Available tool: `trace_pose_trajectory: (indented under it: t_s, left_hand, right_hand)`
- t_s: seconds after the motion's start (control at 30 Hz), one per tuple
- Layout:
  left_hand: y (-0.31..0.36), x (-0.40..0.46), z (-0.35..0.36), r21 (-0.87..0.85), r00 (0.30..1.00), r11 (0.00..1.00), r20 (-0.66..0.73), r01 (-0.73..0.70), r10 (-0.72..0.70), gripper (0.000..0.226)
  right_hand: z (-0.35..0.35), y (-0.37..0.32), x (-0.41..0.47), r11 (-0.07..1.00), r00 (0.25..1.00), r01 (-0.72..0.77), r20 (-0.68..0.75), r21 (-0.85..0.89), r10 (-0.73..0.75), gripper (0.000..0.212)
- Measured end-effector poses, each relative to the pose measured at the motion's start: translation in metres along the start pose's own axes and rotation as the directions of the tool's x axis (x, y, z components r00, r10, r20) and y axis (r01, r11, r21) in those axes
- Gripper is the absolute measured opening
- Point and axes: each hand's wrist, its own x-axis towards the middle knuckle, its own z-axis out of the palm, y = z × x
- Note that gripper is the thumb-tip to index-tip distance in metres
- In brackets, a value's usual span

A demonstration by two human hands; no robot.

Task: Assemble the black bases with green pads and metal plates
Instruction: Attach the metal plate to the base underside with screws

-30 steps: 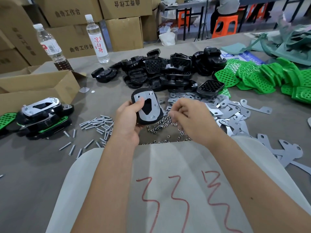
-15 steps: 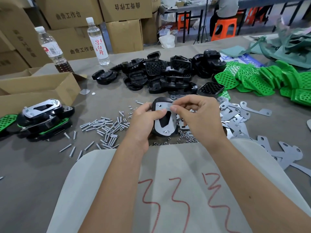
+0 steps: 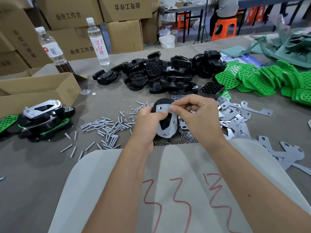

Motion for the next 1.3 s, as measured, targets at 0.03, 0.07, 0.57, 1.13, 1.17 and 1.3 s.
trace_pose_trajectory:
  t_s: [0.03, 0.07, 0.57, 1.13, 1.17, 1.3]
  left_hand:
    - [-0.001, 0.0, 0.001, 0.001, 1.0, 1.0, -0.019, -0.012, 0.012, 0.012]
    - [-0.001, 0.0, 0.001, 0.006, 0.999, 1.0, -0.03, -0.023, 0.023, 0.01]
    - [-0.003, -0.001, 0.006, 0.0, 0.995, 1.0, -0.1, 0.007, -0.007, 0.015]
    - [-0.009, 0.003, 0.006, -0.079, 0.993, 0.995, -0.095, 0.067, -0.074, 0.015]
    - [-0.01, 0.004, 0.005, -0.074, 0.993, 0.995, -0.093, 0.067, -0.073, 0.014]
    - [-0.01, 0.006, 0.002, -0.055, 0.994, 0.995, -0.069, 0.079, -0.083, 0.01]
  right_hand:
    - [0.001, 0.0, 0.0, 1.0, 1.0, 0.007, 0.001, -0.004, -0.007, 0.012]
    - [0.001, -0.001, 0.0, 1.0, 1.0, 0.017, 0.001, -0.012, -0.017, 0.013]
    - [-0.003, 0.0, -0.003, 0.999, 0.998, -0.007, 0.063, -0.054, 0.011, 0.012]
    - [-0.005, 0.002, -0.002, 0.998, 0.996, -0.048, 0.068, -0.032, 0.05, 0.004]
    - [-0.004, 0.002, -0.002, 0.998, 0.997, -0.035, 0.062, -0.053, 0.038, 0.004]
    - [-0.007, 0.001, 0.001, 0.981, 0.988, 0.086, 0.141, -0.175, -0.061, 0.006]
